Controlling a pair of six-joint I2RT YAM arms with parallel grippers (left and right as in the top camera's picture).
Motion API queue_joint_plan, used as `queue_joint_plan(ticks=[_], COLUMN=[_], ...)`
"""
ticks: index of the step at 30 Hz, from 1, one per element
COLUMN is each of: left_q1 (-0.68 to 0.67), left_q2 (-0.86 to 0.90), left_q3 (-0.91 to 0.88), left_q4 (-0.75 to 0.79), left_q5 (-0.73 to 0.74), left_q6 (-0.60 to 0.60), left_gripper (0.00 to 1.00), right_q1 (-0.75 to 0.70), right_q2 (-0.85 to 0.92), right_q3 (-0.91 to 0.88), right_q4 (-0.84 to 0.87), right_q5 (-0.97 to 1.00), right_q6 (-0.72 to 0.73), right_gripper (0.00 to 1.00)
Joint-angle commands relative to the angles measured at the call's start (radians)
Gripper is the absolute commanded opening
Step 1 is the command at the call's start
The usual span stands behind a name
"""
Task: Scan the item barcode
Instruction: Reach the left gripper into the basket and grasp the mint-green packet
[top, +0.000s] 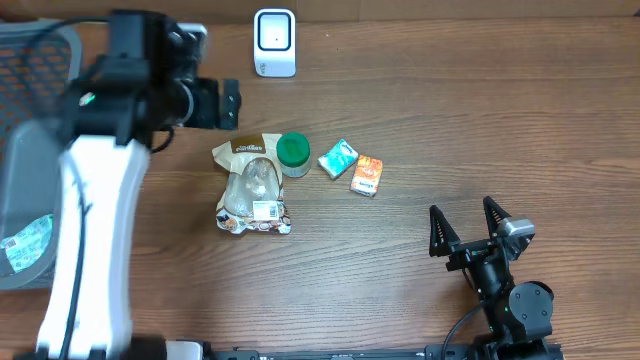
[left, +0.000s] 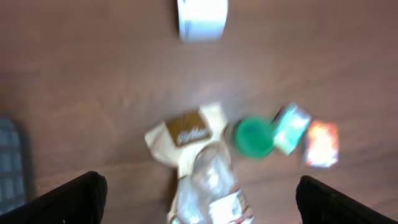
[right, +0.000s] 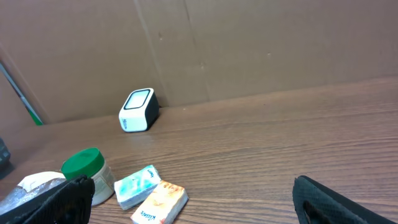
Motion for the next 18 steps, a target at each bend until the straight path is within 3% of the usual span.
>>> queue_joint_plan(ticks=[1,2,4,6,11,18], left_q1=[-0.002,-0.002,0.000,0.008,0.089,0.309], left_q2=[-0.064,-0.074,-0.087,-0.098,-0.121,-0.147], left_q3=[0.024,0.024,0.024,0.029,0.088,0.171], left_q4=[0.012,0.013,0.019,0.022,0.021,0.019], left_q5=[0.069,0.079,0.061,0.012,-0.152,-0.260], left_q6=[-0.128,-0.119,-0.093,-0.122,-0.309,-0.431], left_gripper=[1.00,1.00,0.80,0.69,0.72,0.68], right_q1=[-0.003,-0.003,-0.003,-0.003,-0.003,-0.003], right_q2=[-0.010,-0.010,-0.010,-0.010,-0.010,-0.010], right_q3=[-0.010,-0.010,-0.010,-0.010,-0.010,-0.010], right_q4=[0.003,0.003,0.003,0.003,0.003,0.003], right_q5=[-0.001,-0.001,-0.001,-0.001,-0.001,-0.001], right_q6=[-0.002,-0.002,-0.002,-0.002,-0.002,-0.002], right_gripper=[1.00,1.00,1.00,1.00,1.00,1.00])
